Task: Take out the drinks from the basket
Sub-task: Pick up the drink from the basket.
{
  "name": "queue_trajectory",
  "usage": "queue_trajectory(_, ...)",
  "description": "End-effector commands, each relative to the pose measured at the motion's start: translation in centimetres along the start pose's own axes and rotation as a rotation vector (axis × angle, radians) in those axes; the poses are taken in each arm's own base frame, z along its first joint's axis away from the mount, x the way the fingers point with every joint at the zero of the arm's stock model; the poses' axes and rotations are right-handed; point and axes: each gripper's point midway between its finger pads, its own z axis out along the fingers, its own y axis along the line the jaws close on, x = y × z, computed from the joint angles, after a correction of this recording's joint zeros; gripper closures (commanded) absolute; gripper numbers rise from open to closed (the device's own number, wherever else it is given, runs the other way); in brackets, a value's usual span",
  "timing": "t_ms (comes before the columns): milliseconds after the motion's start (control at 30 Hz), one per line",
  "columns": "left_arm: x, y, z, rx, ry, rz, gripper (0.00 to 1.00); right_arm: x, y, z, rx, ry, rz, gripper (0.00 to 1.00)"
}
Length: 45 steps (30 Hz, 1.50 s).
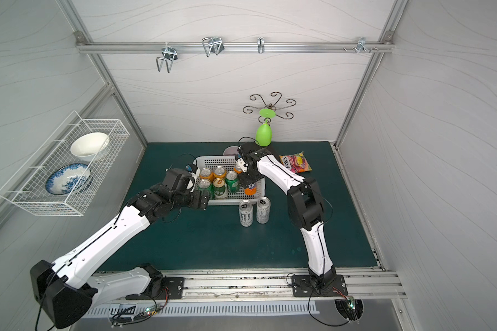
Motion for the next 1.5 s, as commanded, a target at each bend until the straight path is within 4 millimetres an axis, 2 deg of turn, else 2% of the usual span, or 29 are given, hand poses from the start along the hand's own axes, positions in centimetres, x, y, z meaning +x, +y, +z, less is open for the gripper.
queue_trajectory(0,-1.1,-0.4,0.0,0.022,-0.036,-0.02,0.02,-2.1,0.0,-7.2,0.021,-0.132,-0.021,0.47)
queue_trajectory(200,-1.1,-0.6,-0.1,0.032,-0.038,-0.02,0.01,-1.8,0.4,-12.2,0.022,-0.186,-0.026,0.47)
queue_trajectory(400,-1.2,-0.4,-0.3,0.025,-0.046,-0.02,0.02,-0.5,1.1,-17.4,0.044,-0.236,-0.046,0.47)
queue_trajectory(667,-1.3,-0.4,-0.4,0.027,-0.051,-0.018,0.02,2.9,2.1,-22.7,0.058,-0.281,-0.025,0.47)
queue_trajectory(833,-1.3,-0.4,-0.4,0.024,-0.053,-0.018,0.02,5.5,3.1,-24.9,0.043,-0.308,-0.017,0.46)
queue_trajectory(967,-1.3,-0.4,-0.4,0.024,-0.051,-0.016,0.02,7.9,3.9,-25.3,0.026,-0.297,-0.015,0.46)
queue_trajectory(1200,-1.3,-0.3,-0.4,0.016,-0.049,-0.013,0.02,11.7,4.7,-24.7,0.016,-0.277,0.022,0.46)
queue_trajectory(1333,-1.4,-0.3,-0.2,0.017,-0.045,-0.013,0.02,13.1,6.0,-23.8,0.0,-0.302,0.015,0.45)
queue_trajectory(1467,-1.3,-0.4,-0.1,0.016,-0.038,-0.01,0.02,14.5,6.5,-21.9,0.043,-0.281,0.008,0.45)
